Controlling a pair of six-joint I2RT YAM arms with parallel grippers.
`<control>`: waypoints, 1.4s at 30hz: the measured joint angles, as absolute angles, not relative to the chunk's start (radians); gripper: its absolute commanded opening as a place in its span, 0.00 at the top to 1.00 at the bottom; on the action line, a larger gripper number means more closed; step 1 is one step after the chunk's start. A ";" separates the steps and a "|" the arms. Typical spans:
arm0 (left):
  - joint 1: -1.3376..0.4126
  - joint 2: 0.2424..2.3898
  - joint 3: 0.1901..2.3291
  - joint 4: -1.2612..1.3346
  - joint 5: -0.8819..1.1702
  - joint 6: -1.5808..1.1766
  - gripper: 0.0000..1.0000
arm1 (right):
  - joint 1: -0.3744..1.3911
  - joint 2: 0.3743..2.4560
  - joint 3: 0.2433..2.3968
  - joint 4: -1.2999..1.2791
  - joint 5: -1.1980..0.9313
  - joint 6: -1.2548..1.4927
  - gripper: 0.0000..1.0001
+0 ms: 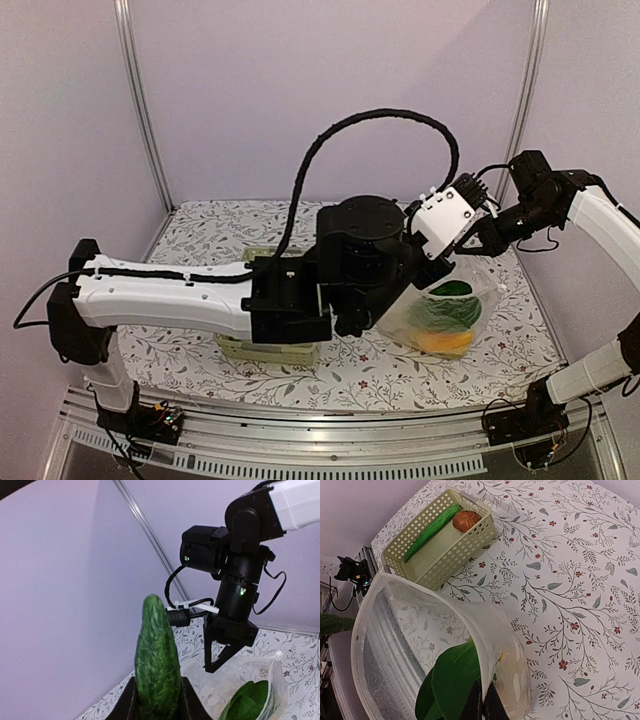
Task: Place the food in the zip-top bag and seal the zipper
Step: Place the fake vegetable in the zipper food storage bag.
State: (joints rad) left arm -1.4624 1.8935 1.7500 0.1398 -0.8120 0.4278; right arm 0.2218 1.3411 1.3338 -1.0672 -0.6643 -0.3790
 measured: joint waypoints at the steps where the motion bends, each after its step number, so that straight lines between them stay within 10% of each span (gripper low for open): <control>1: -1.464 1.893 1.752 0.186 -0.797 0.467 1.00 | 0.222 1.341 1.333 -1.067 -0.664 -0.379 1.00; 42: -1.236 2.155 1.913 0.041 0.051 0.505 1.00 | 0.222 1.341 1.321 -1.057 -0.664 -0.379 1.00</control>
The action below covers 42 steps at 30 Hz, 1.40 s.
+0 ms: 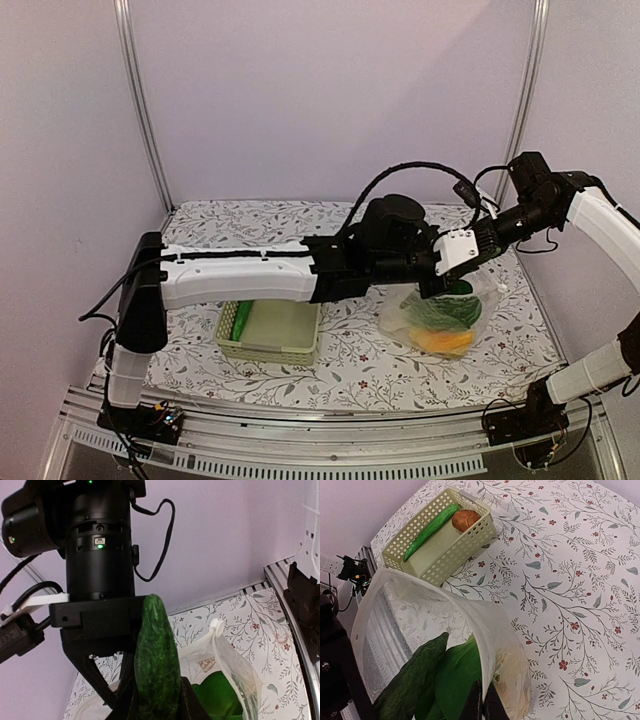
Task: Place the food in the zip-top bag and seal the zipper
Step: Place the fake vegetable in the zipper food storage bag.
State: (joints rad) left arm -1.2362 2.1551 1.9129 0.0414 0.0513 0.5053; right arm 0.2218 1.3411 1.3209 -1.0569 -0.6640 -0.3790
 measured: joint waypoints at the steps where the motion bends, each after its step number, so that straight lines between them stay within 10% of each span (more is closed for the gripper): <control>1: -1.235 2.160 1.913 0.037 0.052 0.508 1.00 | 0.222 1.341 1.321 -1.057 -0.664 -0.379 1.00; 16: -1.195 2.189 1.842 0.038 0.049 0.539 0.89 | 0.222 1.341 1.321 -1.057 -0.664 -0.379 1.00; 30: -1.210 2.158 1.773 0.115 -0.054 0.503 0.36 | 0.222 1.341 1.321 -1.057 -0.664 -0.379 1.00; 42: -1.286 2.006 1.771 0.113 -0.094 0.451 0.36 | 0.222 1.341 1.321 -1.057 -0.663 -0.379 1.00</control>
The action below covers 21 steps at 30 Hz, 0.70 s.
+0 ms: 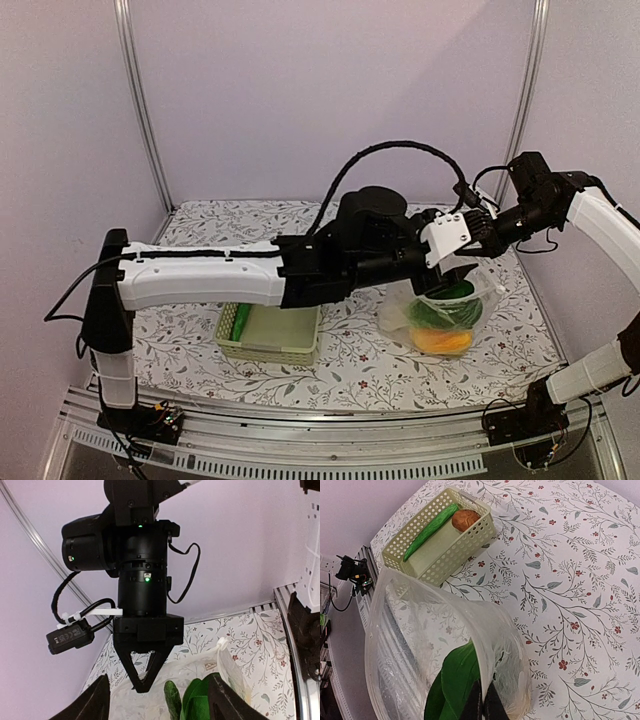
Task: Place the food in the zip-top bag and seal the zipper
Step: Place the fake vegetable in the zipper food storage bag, then pick up the fake vegetable from the bin.
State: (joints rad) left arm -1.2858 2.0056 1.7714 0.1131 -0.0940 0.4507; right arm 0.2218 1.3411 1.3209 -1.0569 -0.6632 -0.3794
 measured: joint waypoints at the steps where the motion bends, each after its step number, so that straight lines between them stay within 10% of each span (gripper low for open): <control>1: -1.289 1.992 1.771 0.093 -0.095 0.443 0.38 | 0.222 1.341 1.321 -1.057 -0.663 -0.379 1.00; 21: -1.228 1.711 1.610 -0.471 -0.570 -0.122 0.45 | 0.222 1.341 1.320 -1.057 -0.664 -0.380 1.00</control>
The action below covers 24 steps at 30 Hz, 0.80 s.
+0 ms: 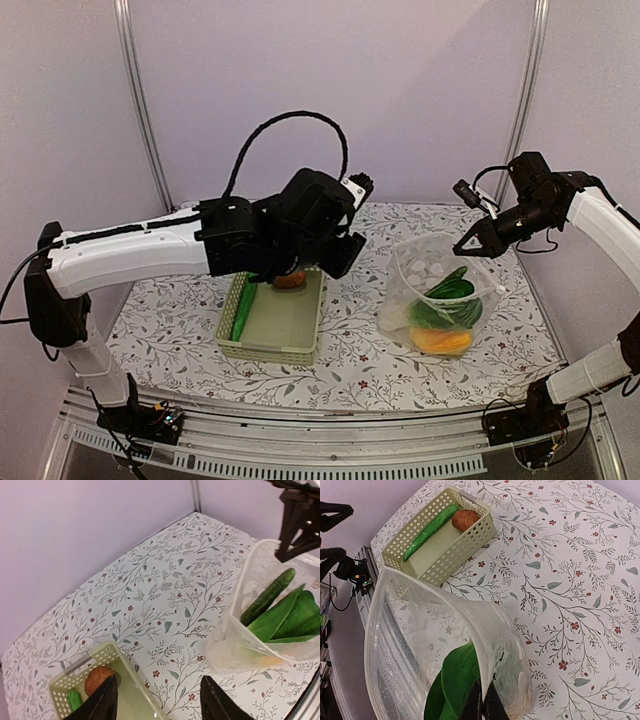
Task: Place the food in the zip-top bag and seal the zipper
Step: Pick up the fake vegetable from the bin.
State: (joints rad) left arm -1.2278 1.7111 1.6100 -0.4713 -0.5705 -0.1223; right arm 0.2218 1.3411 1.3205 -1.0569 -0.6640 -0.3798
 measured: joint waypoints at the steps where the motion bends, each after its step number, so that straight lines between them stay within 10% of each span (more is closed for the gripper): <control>1: -1.207 1.721 1.632 -0.526 -0.584 -0.178 0.45 | 0.222 1.341 1.320 -1.056 -0.664 -0.380 1.00; 24: -0.890 1.867 1.520 -0.916 -0.686 -0.685 0.46 | 0.222 1.314 1.295 -1.050 -0.664 -0.381 1.00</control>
State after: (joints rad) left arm -0.8902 1.8668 1.5204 -0.9157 -0.6861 -0.6853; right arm 0.2218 1.3144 1.2953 -1.0504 -0.6640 -0.3809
